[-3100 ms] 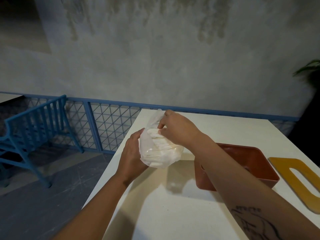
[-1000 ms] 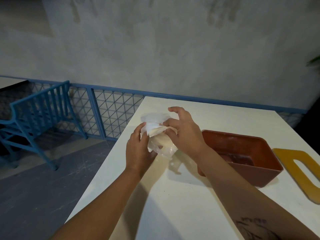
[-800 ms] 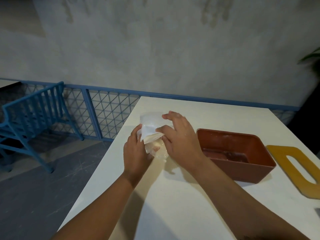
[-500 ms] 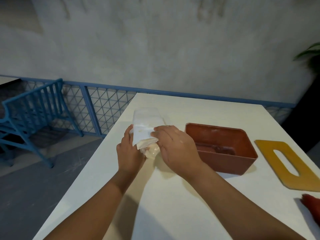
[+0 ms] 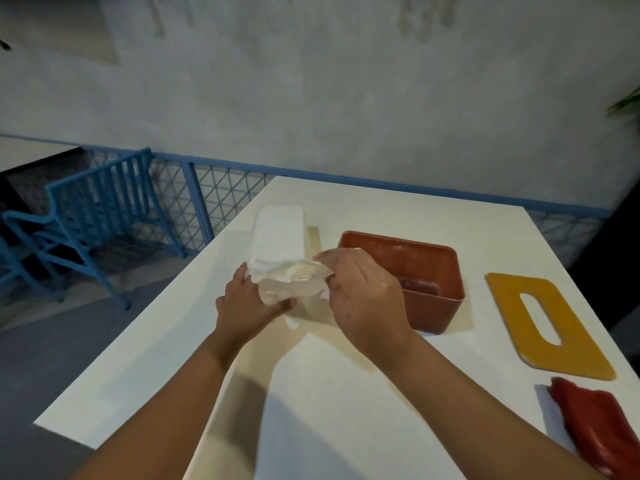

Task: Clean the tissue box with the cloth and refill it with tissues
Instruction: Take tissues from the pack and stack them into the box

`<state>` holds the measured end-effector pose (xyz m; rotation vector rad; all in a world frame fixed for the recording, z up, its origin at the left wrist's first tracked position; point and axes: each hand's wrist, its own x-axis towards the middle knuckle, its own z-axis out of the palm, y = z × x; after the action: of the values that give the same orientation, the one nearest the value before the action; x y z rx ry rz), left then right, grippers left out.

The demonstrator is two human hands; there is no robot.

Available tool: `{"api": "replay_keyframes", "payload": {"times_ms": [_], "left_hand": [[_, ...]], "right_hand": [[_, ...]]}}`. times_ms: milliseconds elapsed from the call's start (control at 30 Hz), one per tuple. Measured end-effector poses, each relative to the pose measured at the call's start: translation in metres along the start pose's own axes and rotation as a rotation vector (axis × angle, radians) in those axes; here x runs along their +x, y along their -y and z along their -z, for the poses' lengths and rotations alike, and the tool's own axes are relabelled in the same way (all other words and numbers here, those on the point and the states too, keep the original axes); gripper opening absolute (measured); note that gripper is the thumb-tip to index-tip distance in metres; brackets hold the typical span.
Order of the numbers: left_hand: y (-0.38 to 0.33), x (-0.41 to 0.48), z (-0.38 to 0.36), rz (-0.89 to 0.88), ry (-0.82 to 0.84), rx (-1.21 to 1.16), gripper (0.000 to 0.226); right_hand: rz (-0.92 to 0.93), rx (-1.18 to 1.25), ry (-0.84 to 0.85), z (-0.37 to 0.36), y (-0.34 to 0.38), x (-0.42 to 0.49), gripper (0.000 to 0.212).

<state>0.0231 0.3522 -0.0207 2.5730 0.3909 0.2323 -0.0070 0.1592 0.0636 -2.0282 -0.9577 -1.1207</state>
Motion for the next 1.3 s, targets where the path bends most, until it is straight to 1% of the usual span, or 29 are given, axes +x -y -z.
{"api": "replay_keyframes", "payload": {"times_ms": [100, 200, 267, 300, 367, 400, 467, 533, 600, 633, 700, 733, 800, 867, 933, 1000, 1067, 1133, 1200, 1300], "left_hand": [[-0.008, -0.015, 0.002, 0.009, -0.102, -0.076, 0.103], [-0.023, -0.033, -0.003, 0.050, -0.269, -0.117, 0.096], [-0.036, -0.046, -0.005, 0.093, -0.364, -0.177, 0.104], [-0.040, -0.051, -0.006, 0.084, -0.406, -0.225, 0.108], [-0.045, -0.060, -0.010, 0.014, -0.439, -0.314, 0.106], [-0.047, -0.064, -0.012, -0.022, -0.418, -0.386, 0.101], [-0.053, -0.071, -0.013, -0.049, -0.297, -0.645, 0.087], [-0.060, -0.076, -0.014, -0.027, -0.103, -0.924, 0.086], [-0.060, -0.078, -0.018, -0.018, 0.036, -1.085, 0.088], [-0.060, -0.078, -0.021, -0.022, 0.091, -1.128, 0.083], [-0.058, -0.079, -0.028, -0.006, 0.141, -1.153, 0.068], [-0.060, -0.080, -0.031, -0.006, 0.158, -1.147, 0.062], [-0.063, -0.082, -0.034, -0.013, 0.162, -1.106, 0.046], [-0.069, -0.083, -0.036, -0.025, 0.155, -1.065, 0.035], [-0.074, -0.083, -0.037, -0.055, 0.168, -1.054, 0.034], [-0.074, -0.084, -0.039, -0.089, 0.225, -1.054, 0.049], [-0.074, -0.086, -0.041, -0.064, 0.289, -1.064, 0.067], [-0.073, -0.089, -0.045, -0.037, 0.311, -1.066, 0.075], [-0.076, -0.090, -0.048, -0.039, 0.312, -1.059, 0.069], [-0.083, -0.090, -0.050, -0.037, 0.295, -1.052, 0.046]], "right_hand": [[-0.172, 0.094, 0.023, 0.011, -0.011, -0.011, 0.022], [-0.408, 0.213, 0.061, 0.027, -0.020, -0.024, 0.016], [-0.506, 0.315, 0.089, 0.038, -0.028, -0.033, 0.012], [-0.549, 0.388, 0.098, 0.042, -0.030, -0.037, 0.009], [-0.635, 0.557, 0.097, 0.051, -0.035, -0.045, 0.010], [-0.683, 0.627, 0.091, 0.056, -0.038, -0.052, 0.013], [-0.781, 0.734, 0.076, 0.063, -0.045, -0.065, 0.017], [-0.842, 0.803, 0.036, 0.070, -0.052, -0.078, 0.016], [-0.885, 0.875, 0.021, 0.076, -0.056, -0.091, 0.022], [-0.910, 0.916, 0.021, 0.080, -0.057, -0.097, 0.025], [-0.973, 0.925, 0.035, 0.085, -0.059, -0.111, 0.028], [-1.002, 0.890, 0.051, 0.087, -0.061, -0.118, 0.026], [-1.038, 0.811, 0.096, 0.090, -0.065, -0.130, 0.024], [-1.061, 0.770, 0.115, 0.093, -0.066, -0.137, 0.027], [-1.099, 0.777, 0.110, 0.096, -0.068, -0.141, 0.031], [-1.156, 0.794, 0.104, 0.098, -0.070, -0.143, 0.040], [-1.186, 0.748, 0.125, 0.097, -0.073, -0.147, 0.048], [-1.206, 0.717, 0.147, 0.094, -0.073, -0.147, 0.050], [-1.211, 0.718, 0.131, 0.090, -0.072, -0.145, 0.048], [-1.203, 0.729, 0.120, 0.086, -0.069, -0.138, 0.043]]}}
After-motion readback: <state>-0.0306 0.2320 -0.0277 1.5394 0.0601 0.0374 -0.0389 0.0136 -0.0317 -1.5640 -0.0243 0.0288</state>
